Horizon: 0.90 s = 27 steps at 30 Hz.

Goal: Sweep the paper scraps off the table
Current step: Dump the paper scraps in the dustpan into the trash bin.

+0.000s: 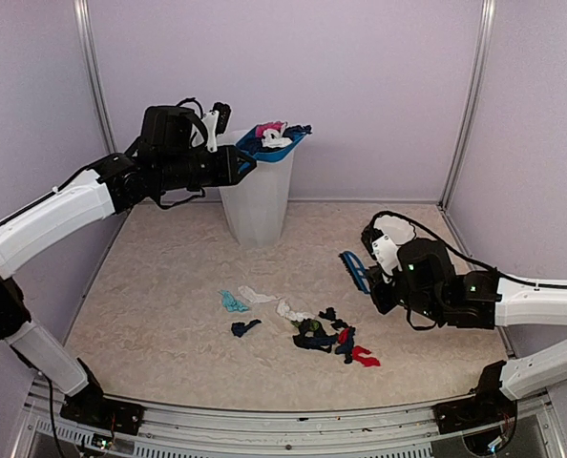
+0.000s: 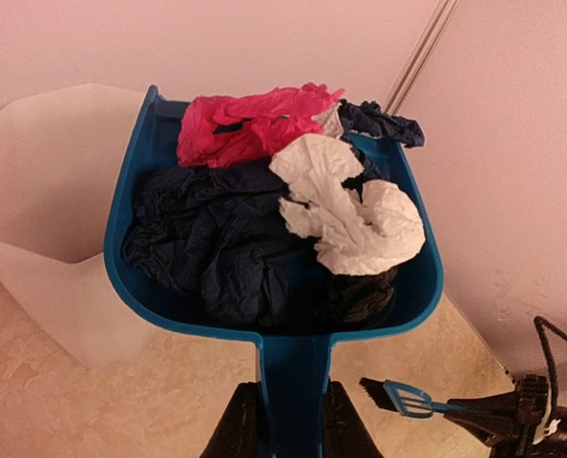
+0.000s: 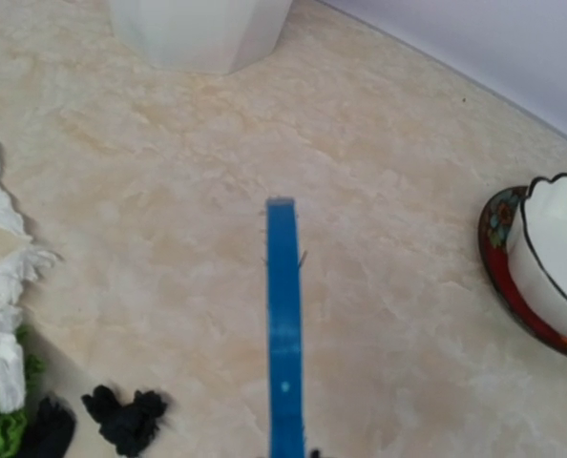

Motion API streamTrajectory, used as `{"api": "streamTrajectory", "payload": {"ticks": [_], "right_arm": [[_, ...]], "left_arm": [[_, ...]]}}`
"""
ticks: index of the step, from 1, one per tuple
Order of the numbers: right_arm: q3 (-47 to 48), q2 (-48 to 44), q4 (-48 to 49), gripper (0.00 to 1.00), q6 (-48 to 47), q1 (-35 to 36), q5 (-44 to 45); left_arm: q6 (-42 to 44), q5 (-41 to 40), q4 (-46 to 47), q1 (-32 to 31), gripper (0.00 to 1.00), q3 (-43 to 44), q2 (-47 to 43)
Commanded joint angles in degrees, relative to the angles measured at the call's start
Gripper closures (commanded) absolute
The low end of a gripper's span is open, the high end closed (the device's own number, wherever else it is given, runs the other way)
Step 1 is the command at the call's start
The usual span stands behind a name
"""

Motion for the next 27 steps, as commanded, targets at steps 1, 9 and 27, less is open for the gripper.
{"api": "streamTrajectory", "payload": {"ticks": [1,9,27], "right_arm": [[-0.91,0.76,1.56,1.0,1.86,-0.87,-0.44],[-0.95,0.51,1.67,1.0,3.83,-1.0,-0.81],[-0.61,-1.67,-0.24,1.0,6.05,-1.28,-0.06]], "left_arm": [[-5.3,9.58,-1.06,2.89,1.0,6.93,4.76],[-21.53,26.65,10.65,9.13,1.0,8.23,9.68],[-71.18,31.53,61.6,14.37,1.0,-5.08,18.02]]}}
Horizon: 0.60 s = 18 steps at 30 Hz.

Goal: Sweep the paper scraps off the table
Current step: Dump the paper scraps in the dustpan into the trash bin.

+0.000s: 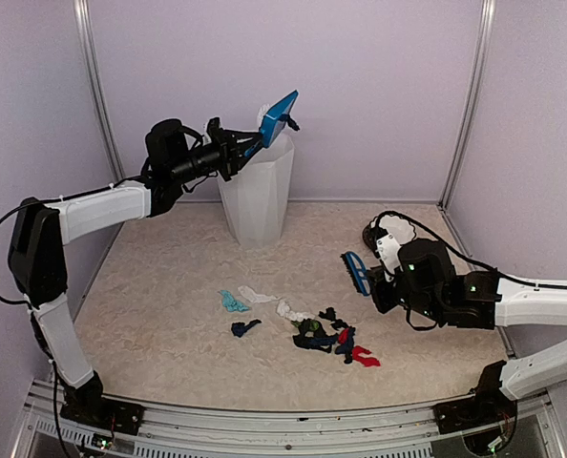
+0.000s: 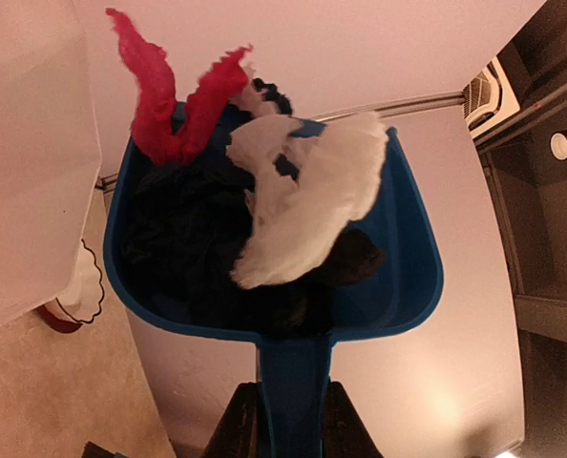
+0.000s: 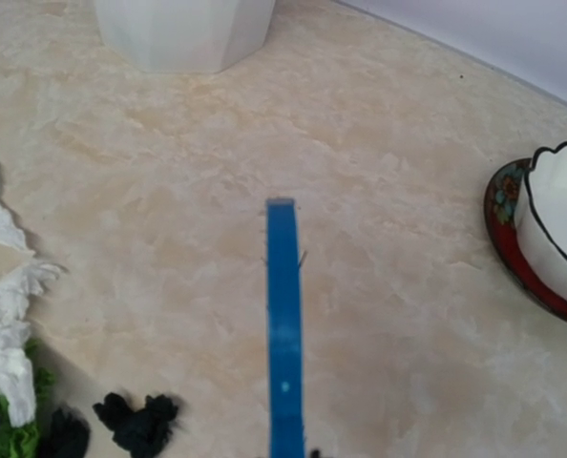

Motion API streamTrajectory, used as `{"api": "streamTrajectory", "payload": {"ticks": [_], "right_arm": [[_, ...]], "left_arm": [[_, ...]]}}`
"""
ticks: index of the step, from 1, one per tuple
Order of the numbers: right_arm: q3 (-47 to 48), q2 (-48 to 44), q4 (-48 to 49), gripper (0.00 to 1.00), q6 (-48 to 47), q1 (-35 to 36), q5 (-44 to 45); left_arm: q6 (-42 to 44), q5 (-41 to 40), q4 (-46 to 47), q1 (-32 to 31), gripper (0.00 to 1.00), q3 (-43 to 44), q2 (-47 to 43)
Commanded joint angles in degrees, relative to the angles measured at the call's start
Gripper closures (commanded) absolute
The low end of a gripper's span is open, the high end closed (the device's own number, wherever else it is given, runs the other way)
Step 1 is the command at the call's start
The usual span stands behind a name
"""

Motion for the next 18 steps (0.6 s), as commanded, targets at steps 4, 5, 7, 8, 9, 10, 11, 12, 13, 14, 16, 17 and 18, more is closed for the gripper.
{"api": "streamTrajectory", "payload": {"ticks": [4,5,7,8,9,10,11,12,13,14,16,17,18], "right_arm": [[0.13,-1.67,-0.88,1.0,1.81,-0.66,0.28],[0.04,-1.67,-0.88,1.0,2.08,-0.71,0.14],[0.06,-1.67,-1.16,1.0,2.51,-0.65,-0.12],[0.08,-1.65,-1.27,1.0,2.74,-0.67,-0.11],[0.22,-1.69,-1.59,1.0,2.96,-0.65,-0.2],[0.22,-1.75,-1.72,1.0,3.22,-0.66,-0.12],[0.18,-1.9,-1.81,1.0,3.51,-0.7,-0.24],[0.17,-1.95,-1.91,1.0,3.76,-0.65,-0.24],[0.12,-2.02,-2.03,1.0,3.94,-0.67,-0.22],[0.04,-2.04,-2.07,1.0,4.2,-0.68,-0.24],[0.0,-2.08,-2.19,1.0,4.66,-0.66,-0.42],[0.04,-2.01,-2.34,1.0,4.85,-0.67,-0.42],[0.08,-1.92,-2.43,1.0,5.0,-0.65,-0.4]], "left_arm": [[-19.33,-3.11,22.27,0.45,1.0,-2.28,4.22],[-20.57,-3.66,23.57,0.52,1.0,-2.32,4.78],[-23.03,-4.52,26.18,0.67,1.0,-2.12,6.08],[-24.42,-4.76,27.71,0.7,1.0,-1.81,6.86],[-25.55,-5.03,28.93,0.72,1.0,-1.45,7.56],[-26.58,-5.37,29.86,0.8,1.0,-1.24,8.08],[-27.64,-6.06,31.14,0.83,1.0,-1.42,8.39],[-28.55,-6.81,32.18,0.81,1.0,-1.86,8.46],[-29.8,-7.66,33.48,0.84,1.0,-2.65,8.41],[-30.65,-8.69,34.99,0.81,1.0,-3.6,8.2],[-31.78,-10.55,36.76,0.6,1.0,-4.97,7.68],[-32.04,-11.17,37.21,0.37,1.0,-5.37,7.46],[-32.46,-11.62,37.71,0.19,1.0,-5.74,7.35]]}}
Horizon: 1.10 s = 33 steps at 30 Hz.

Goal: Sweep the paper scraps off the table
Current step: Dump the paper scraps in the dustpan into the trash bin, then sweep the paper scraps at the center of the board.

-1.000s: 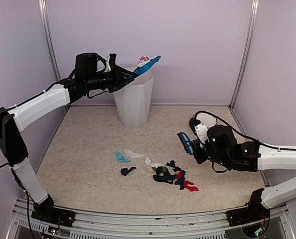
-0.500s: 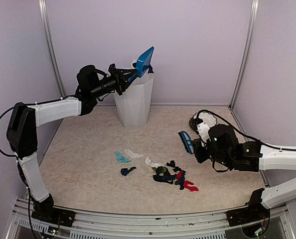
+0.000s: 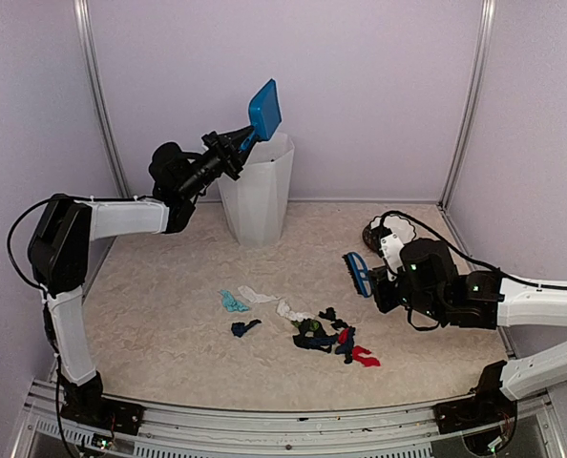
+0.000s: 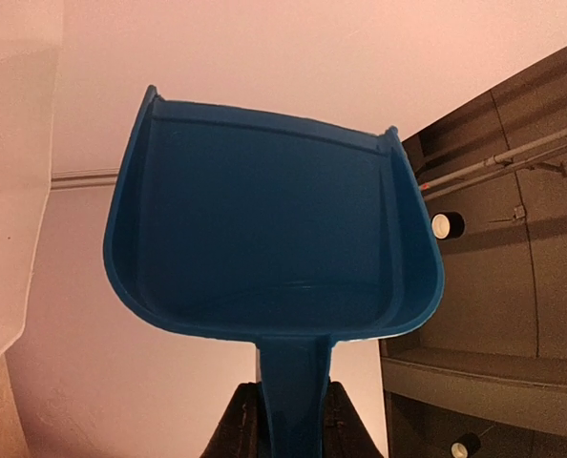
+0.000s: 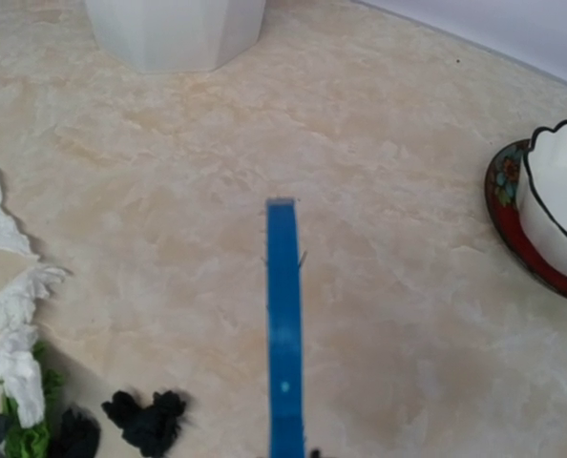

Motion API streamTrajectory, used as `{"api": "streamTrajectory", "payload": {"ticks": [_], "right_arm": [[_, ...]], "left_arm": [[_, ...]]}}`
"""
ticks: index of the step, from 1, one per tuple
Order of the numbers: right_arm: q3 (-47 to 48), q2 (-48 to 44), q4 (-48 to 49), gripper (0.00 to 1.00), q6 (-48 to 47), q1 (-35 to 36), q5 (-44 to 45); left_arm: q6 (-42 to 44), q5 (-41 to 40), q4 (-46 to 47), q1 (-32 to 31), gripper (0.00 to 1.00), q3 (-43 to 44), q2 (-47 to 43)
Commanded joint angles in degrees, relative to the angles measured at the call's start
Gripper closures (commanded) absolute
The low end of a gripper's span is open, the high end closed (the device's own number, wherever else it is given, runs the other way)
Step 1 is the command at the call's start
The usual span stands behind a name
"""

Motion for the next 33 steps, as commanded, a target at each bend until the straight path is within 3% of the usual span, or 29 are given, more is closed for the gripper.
{"api": "streamTrajectory", "payload": {"ticks": [1,6,18,27,33], "right_arm": [[0.2,-0.96,-1.01,1.0,1.79,-0.45,-0.19],[0.77,-1.05,-1.62,1.0,2.2,-0.52,-0.75],[-0.6,-4.89,2.63,1.0,0.79,-0.69,-6.22],[-1.2,-4.68,11.05,1.0,7.37,-0.96,-16.79],[1.1,0.53,14.83,1.0,13.87,-0.83,-20.66]], "left_arm": [[-4.34,-4.18,8.38,-0.42,1.0,-1.9,-0.68],[-4.59,-3.26,10.87,-0.16,1.0,-3.73,-1.09],[7.32,8.81,7.52,1.01,1.0,-8.81,-11.09],[21.3,17.17,-3.67,2.2,1.0,-13.58,-22.61],[37.7,18.41,-23.72,4.03,1.0,-17.9,-33.42]]}}
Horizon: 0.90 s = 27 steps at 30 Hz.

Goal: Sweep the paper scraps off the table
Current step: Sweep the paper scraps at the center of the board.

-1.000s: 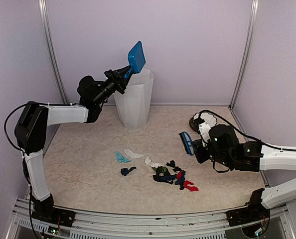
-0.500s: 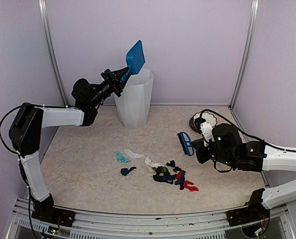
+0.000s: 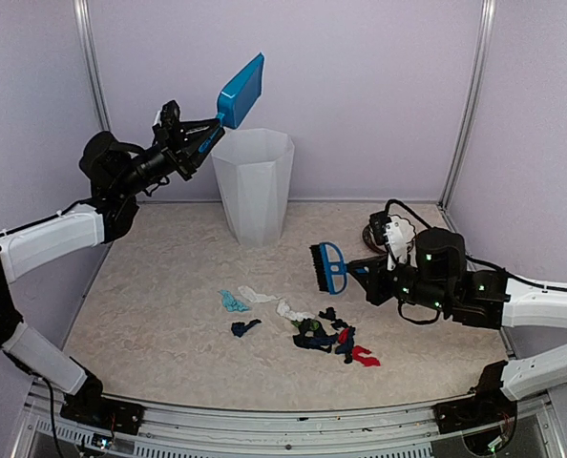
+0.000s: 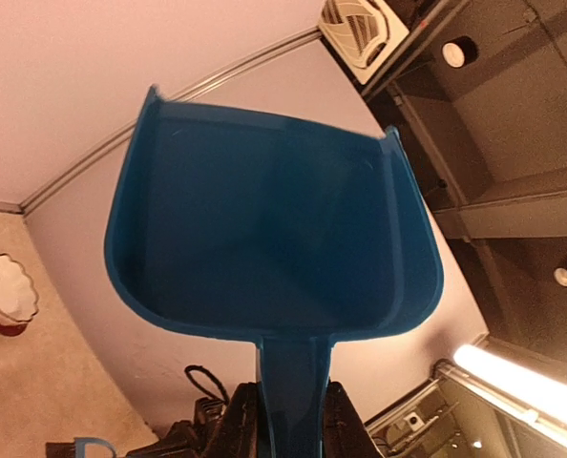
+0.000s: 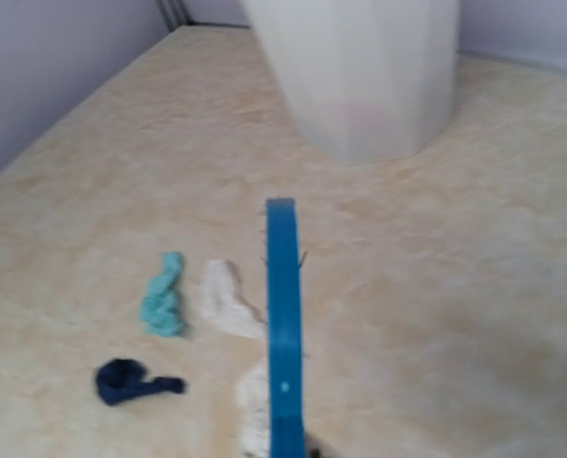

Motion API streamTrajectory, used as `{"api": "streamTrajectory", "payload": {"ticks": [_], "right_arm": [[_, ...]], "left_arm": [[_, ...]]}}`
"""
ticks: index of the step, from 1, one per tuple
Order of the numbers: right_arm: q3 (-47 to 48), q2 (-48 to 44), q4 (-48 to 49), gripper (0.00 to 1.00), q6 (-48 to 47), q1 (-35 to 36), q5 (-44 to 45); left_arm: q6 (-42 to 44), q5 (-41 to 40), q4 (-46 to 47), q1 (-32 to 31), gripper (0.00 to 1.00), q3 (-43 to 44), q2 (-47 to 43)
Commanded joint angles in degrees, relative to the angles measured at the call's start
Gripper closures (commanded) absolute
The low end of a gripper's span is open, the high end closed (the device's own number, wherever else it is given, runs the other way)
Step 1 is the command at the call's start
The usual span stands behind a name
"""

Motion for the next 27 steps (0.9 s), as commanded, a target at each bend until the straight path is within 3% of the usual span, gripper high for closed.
{"api": "streamTrajectory", "payload": {"ticks": [1,6,13,20,27], "right_arm": [[1.63,4.47,6.54,1.0,7.78,-0.21,-5.55],[4.16,11.93,11.69,1.0,14.43,2.03,-8.76],[10.17,25.0,17.97,1.0,22.88,4.47,-11.62],[20.11,37.49,20.09,1.0,32.54,5.41,-13.93],[28.64,48.92,19.42,1.0,46.3,5.51,-15.22]], "left_arm": [[17.88,2.33,-19.69,2.14,1.0,-2.57,-7.97],[35.43,-2.21,-40.7,3.26,1.0,-2.66,-16.56],[54.44,-17.94,-61.75,3.4,1.0,-4.9,-26.06],[60.66,-25.29,-66.81,3.4,1.0,-10.71,-33.31],[64.32,-26.87,-67.33,3.4,1.0,-15.47,-37.81]]}}
